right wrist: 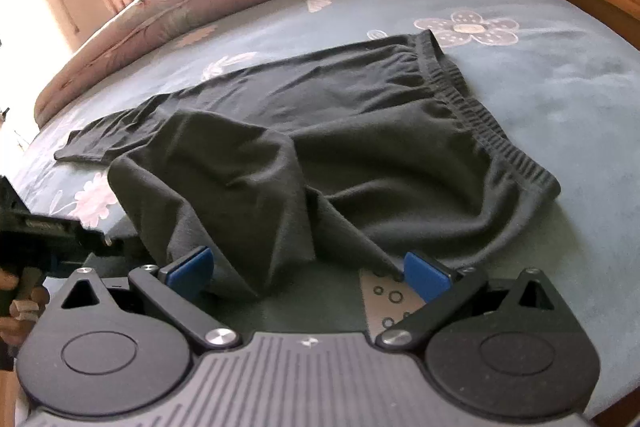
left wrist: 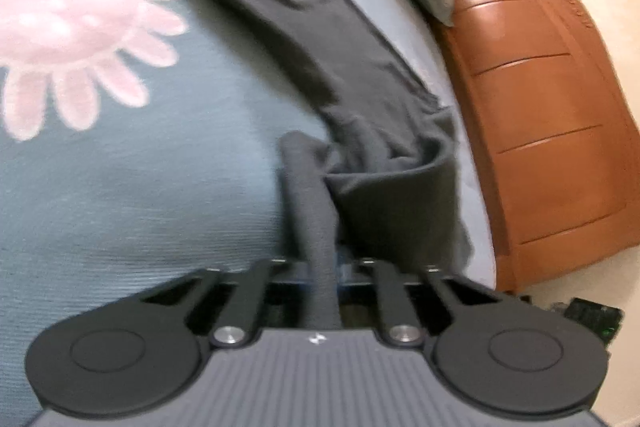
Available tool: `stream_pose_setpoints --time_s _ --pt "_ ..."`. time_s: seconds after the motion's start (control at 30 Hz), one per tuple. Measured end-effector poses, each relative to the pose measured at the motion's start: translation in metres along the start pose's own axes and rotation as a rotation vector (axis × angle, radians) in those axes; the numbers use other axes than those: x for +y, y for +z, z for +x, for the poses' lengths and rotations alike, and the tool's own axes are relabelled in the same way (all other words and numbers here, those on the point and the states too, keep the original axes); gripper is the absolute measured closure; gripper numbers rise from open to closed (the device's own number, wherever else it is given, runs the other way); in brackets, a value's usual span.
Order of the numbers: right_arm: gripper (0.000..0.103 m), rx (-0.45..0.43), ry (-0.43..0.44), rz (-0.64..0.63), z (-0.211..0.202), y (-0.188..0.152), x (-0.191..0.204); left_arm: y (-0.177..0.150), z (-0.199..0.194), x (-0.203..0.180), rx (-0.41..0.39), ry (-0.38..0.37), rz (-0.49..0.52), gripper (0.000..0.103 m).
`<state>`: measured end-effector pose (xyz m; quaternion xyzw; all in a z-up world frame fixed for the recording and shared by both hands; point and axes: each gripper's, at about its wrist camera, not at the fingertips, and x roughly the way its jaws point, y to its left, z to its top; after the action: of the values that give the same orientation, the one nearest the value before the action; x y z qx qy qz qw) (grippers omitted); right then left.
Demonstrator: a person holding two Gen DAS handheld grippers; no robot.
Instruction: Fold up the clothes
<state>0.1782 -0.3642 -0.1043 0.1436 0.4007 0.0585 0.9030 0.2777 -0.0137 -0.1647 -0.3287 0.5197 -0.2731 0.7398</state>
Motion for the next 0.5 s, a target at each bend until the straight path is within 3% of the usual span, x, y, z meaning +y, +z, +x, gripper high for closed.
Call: stream_pose_setpoints --time_s 0.07,0.27,0.4,0.5 --pt "0.0 -0.002 -0.007 0.005 -0.001 0.0 -0.002 0.002 -0.001 0.005 0.003 -0.016 -0.047 0.091" --pt "0.0 -0.019 -0.029 0.015 -0.009 0.001 -0.007 0.0 -0.006 -0.024 -0.01 0.116 0.026 0.091" --pt "0.0 -0.032 -0.054 0.028 -0.014 0.001 -0.011 -0.006 -0.02 -0.036 -0.044 0.171 0.054 0.096" --pt "0.0 -0.031 -0.063 0.038 -0.014 0.002 -0.014 -0.011 -0.047 -0.031 -0.086 0.168 0.014 0.096"
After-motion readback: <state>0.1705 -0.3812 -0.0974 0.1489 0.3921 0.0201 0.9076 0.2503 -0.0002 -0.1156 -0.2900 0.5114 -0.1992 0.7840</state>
